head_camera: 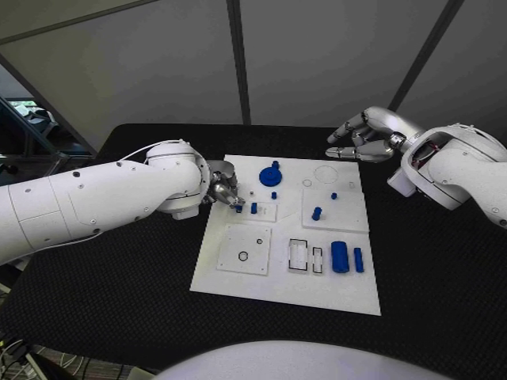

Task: Assemble the parts on the task board

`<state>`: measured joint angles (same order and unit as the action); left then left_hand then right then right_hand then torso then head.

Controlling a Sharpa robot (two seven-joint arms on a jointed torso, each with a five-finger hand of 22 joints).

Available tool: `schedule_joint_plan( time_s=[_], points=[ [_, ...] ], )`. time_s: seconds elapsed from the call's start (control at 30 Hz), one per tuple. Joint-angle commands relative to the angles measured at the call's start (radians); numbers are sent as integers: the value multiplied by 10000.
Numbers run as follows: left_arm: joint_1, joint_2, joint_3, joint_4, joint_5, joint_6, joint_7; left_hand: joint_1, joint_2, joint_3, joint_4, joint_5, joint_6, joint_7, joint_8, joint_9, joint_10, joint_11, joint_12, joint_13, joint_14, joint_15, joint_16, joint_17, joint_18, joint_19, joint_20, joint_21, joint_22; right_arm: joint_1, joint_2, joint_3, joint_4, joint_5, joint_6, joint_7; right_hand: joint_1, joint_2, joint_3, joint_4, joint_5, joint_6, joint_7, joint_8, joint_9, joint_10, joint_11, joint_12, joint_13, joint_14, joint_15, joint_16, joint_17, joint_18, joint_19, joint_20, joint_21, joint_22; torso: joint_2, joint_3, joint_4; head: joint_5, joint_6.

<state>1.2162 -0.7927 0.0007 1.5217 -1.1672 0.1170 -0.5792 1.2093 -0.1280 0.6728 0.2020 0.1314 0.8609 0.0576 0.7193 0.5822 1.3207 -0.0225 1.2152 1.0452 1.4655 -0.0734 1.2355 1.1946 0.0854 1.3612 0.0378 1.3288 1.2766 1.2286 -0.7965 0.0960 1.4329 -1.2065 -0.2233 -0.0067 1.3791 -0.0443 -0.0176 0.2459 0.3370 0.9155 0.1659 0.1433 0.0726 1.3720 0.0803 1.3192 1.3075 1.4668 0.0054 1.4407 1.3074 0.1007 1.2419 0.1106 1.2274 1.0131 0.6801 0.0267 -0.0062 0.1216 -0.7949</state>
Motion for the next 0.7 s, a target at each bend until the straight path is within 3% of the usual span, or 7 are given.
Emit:
schedule_joint_plan(
  time_s=[0.03,0.7],
  points=[
    [6,26,-14,-13,-285,221,-34,24,-86,1100,-1056,30,7,-83,42,12,42,-12,-61,-21,236,-40,58,4,-74,89,-13,63,16,16,3,4,16,-21,51,57,51,7,2,46,34,-21,-36,57,10,-26,-45,63,260,572,-55,-31,667,147,-23,-13,-41,-2,1,-3,1,6,-27],
    [2,24,-44,-1,-435,528,-45,59,-191,1179,-1162,24,2,-83,73,24,37,-14,-98,-72,237,-40,59,5,-74,88,-14,61,23,16,-4,4,18,-21,71,51,51,7,2,46,34,-21,-36,57,10,-26,-45,63,260,572,-55,-31,667,147,-23,-13,-41,-2,-3,-10,-1,15,-36]
  ],
)
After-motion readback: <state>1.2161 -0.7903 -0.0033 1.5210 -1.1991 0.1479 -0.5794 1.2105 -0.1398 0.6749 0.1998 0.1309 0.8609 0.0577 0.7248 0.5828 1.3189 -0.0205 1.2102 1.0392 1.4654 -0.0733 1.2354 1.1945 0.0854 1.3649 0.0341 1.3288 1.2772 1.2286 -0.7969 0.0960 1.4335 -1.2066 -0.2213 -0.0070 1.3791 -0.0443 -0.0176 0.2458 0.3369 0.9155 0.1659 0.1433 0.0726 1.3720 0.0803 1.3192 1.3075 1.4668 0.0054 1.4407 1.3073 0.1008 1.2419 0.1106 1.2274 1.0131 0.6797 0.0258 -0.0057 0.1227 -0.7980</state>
